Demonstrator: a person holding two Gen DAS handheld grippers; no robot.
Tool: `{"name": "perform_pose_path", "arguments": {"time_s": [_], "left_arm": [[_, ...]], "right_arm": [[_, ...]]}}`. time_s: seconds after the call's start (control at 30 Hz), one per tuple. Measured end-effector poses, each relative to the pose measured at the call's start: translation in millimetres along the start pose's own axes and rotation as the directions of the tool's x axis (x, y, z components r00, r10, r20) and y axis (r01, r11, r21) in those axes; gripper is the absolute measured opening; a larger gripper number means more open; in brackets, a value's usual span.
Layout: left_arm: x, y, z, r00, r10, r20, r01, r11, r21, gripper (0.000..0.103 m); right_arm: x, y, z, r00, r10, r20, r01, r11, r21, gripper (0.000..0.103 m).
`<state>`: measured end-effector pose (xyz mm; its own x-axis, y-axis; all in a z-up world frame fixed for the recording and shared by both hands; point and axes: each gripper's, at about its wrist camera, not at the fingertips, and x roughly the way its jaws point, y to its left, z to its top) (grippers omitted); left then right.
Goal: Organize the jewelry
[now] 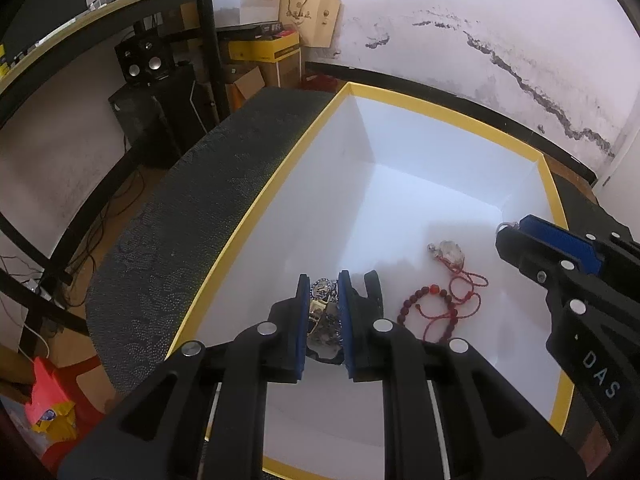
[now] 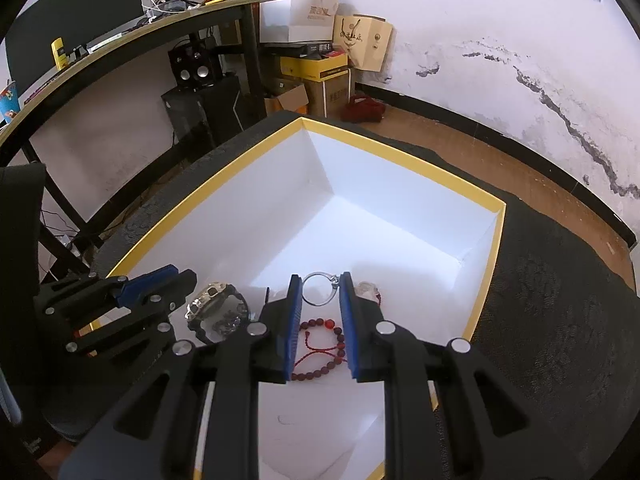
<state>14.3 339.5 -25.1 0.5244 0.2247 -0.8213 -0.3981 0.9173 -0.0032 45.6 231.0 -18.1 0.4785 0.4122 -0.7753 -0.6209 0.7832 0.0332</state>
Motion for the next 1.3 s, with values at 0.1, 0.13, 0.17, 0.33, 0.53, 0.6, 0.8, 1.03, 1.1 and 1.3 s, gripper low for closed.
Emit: {"name": "perform_pose_path", "arguments": {"time_s": [0.1, 0.13, 0.17, 0.33, 0.53, 0.6, 0.8, 1.03, 1.1, 1.3], "left_arm": [[0, 0, -1, 1.0, 0.0, -0.002, 0.0, 1.0, 0.001, 0.014], [0, 0, -1, 1.0, 0.002, -0.003, -0.002, 1.0, 0.001, 0.014], [1, -1, -2, 1.0, 0.004, -0.005, -0.004, 1.0, 0.001, 0.014], [4, -4, -3, 1.0, 0.004, -0.013, -0.004, 1.0, 0.006, 0.014], [6, -7, -6, 1.0, 0.004, -0.018, -0.003, 1.0, 0.014, 0.014], [7, -9, -6, 1.0, 0.004, -0.022, -0.003, 1.0, 0.017, 0.014], [9, -11, -6, 1.0, 0.001, -0.027, -0.001, 1.0, 0.02, 0.014], [11, -16, -6, 0.999, 0.005, -0.051, -0.004, 1.0, 0.026, 0.081], [3, -17, -4, 1.0, 0.006, -0.02, -0.006, 1.0, 0.021, 0.096], [-5, -26, -6, 1.0, -0.005, 0.001, 0.005, 0.999, 0.054, 0.096]], "right_arm": [[1, -2, 1, 1.0, -0.002, -0.004, 0.002, 1.0, 0.004, 0.019], [2, -3, 1, 1.0, -0.003, -0.004, 0.003, 1.0, 0.003, 0.02], [3, -3, 1, 1.0, -0.004, -0.007, 0.004, 1.0, 0.001, 0.019], [8, -6, 1, 1.0, -0.006, -0.017, 0.006, 1.0, 0.009, 0.019], [11, -7, 4, 1.0, -0.01, -0.024, 0.01, 1.0, 0.011, 0.02], [11, -8, 5, 1.0, -0.011, -0.027, 0.011, 1.0, 0.012, 0.019], [14, -10, 7, 0.999, -0.017, -0.033, 0.017, 1.0, 0.014, 0.02], [9, -19, 14, 0.999, -0.028, 0.015, 0.027, 0.997, 0.071, 0.097], [-1, -20, 17, 0.998, -0.032, 0.048, 0.029, 0.997, 0.066, 0.097], [-8, -26, 17, 0.998, -0.034, 0.05, 0.031, 0.997, 0.072, 0.097]]}}
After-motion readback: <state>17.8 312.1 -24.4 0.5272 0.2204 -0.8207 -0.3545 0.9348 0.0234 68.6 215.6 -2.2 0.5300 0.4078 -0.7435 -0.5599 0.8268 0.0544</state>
